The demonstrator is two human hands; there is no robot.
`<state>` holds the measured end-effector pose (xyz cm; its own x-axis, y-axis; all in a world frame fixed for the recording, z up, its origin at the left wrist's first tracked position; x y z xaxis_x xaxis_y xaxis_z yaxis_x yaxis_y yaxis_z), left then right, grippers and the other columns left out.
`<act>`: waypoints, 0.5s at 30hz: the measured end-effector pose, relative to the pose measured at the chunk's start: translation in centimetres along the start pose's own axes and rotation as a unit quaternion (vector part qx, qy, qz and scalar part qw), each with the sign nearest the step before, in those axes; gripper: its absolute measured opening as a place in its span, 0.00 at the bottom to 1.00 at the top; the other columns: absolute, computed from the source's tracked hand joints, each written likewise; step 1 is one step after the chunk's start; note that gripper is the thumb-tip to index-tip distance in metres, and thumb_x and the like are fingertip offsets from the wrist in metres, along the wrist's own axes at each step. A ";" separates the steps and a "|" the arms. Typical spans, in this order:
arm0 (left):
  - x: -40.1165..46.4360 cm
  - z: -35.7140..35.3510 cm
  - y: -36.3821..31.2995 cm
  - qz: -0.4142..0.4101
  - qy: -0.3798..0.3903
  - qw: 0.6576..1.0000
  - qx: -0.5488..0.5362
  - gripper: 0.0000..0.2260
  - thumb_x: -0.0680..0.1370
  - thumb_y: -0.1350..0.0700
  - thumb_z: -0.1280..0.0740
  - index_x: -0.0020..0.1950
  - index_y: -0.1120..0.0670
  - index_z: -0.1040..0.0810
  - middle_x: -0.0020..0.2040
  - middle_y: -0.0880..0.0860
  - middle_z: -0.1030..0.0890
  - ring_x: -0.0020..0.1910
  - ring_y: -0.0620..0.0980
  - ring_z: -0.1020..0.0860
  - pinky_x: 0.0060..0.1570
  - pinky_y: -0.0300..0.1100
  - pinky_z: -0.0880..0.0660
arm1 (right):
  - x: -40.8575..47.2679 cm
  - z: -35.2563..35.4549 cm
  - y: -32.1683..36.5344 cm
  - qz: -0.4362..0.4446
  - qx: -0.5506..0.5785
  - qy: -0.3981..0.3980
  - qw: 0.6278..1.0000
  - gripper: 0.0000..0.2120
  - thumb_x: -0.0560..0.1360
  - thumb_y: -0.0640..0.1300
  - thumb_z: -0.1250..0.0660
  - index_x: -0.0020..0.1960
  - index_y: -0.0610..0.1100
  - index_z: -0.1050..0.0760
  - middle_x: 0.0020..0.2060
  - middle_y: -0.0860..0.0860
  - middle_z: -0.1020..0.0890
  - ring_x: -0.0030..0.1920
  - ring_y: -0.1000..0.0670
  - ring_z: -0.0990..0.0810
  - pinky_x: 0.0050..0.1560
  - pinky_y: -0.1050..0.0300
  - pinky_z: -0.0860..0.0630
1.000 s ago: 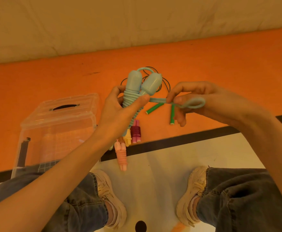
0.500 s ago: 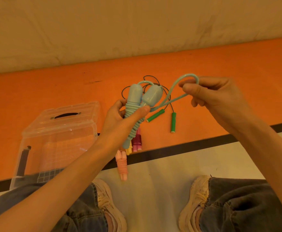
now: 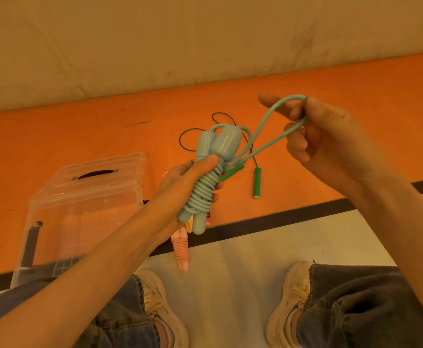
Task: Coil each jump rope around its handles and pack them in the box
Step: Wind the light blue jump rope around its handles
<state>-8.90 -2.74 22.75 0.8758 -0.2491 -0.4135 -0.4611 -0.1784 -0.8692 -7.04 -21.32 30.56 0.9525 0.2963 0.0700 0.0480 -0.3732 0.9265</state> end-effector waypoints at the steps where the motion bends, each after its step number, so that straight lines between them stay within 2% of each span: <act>1: 0.0 -0.1 0.1 0.001 0.013 1.000 -0.004 0.25 0.69 0.45 0.29 0.57 0.61 0.22 0.43 0.56 0.19 0.35 0.45 0.21 0.35 0.37 0.21 | 0.0 0.0 0.0 -0.009 0.037 0.013 0.999 0.12 0.74 0.48 0.39 0.38 0.47 0.19 0.57 0.47 0.18 0.26 0.58 0.27 0.27 0.66 0.31; 3: 0.1 -0.2 0.2 0.002 0.039 0.999 -0.030 0.21 0.70 0.46 0.28 0.54 0.59 0.21 0.44 0.56 0.19 0.36 0.46 0.21 0.36 0.38 0.21 | 0.0 -0.2 0.0 -0.023 0.106 0.048 0.993 0.11 0.74 0.48 0.38 0.42 0.47 0.19 0.55 0.48 0.17 0.29 0.58 0.26 0.30 0.67 0.29; 5: 0.2 -0.4 0.3 0.003 0.070 0.995 -0.073 0.20 0.69 0.46 0.29 0.53 0.59 0.21 0.44 0.55 0.20 0.35 0.46 0.21 0.35 0.39 0.22 | 0.0 -0.2 0.0 -0.025 0.132 0.081 0.988 0.09 0.73 0.49 0.34 0.47 0.47 0.18 0.52 0.49 0.17 0.31 0.58 0.27 0.33 0.67 0.27; 9: 0.3 -0.5 0.2 -0.027 0.136 0.985 -0.107 0.25 0.63 0.42 0.22 0.51 0.57 0.19 0.43 0.53 0.20 0.36 0.45 0.22 0.35 0.39 0.22 | -0.1 -0.1 -0.2 -0.039 0.061 0.117 0.990 0.12 0.72 0.49 0.31 0.54 0.46 0.18 0.51 0.48 0.18 0.34 0.58 0.27 0.37 0.65 0.28; 13: 0.3 -0.6 0.2 -0.050 0.159 0.982 -0.091 0.24 0.62 0.38 0.23 0.48 0.54 0.17 0.41 0.53 0.21 0.35 0.45 0.24 0.36 0.39 0.23 | -0.5 -0.5 -0.2 -0.039 -0.039 0.103 0.993 0.09 0.71 0.47 0.33 0.48 0.48 0.16 0.44 0.50 0.17 0.38 0.56 0.23 0.43 0.63 0.25; 15: 0.4 -0.4 0.2 -0.045 0.146 0.985 -0.074 0.29 0.60 0.37 0.23 0.50 0.57 0.20 0.38 0.52 0.21 0.34 0.46 0.24 0.35 0.38 0.24 | -0.5 -0.5 -0.1 -0.037 -0.054 0.094 0.993 0.08 0.69 0.46 0.32 0.45 0.49 0.16 0.41 0.51 0.17 0.41 0.55 0.21 0.45 0.63 0.24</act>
<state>-8.67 -3.27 22.48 0.8458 -0.4855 -0.2210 -0.4174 -0.3443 -0.8410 -7.71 -21.00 30.66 0.8745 0.4815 0.0582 0.0738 -0.2507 0.9653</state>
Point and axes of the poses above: each hand's wrist, its own x-axis towards the middle knuckle, its own z-axis out of the back of the hand, y = z × x, the point moved 6 cm from there along x, towards the middle knuckle
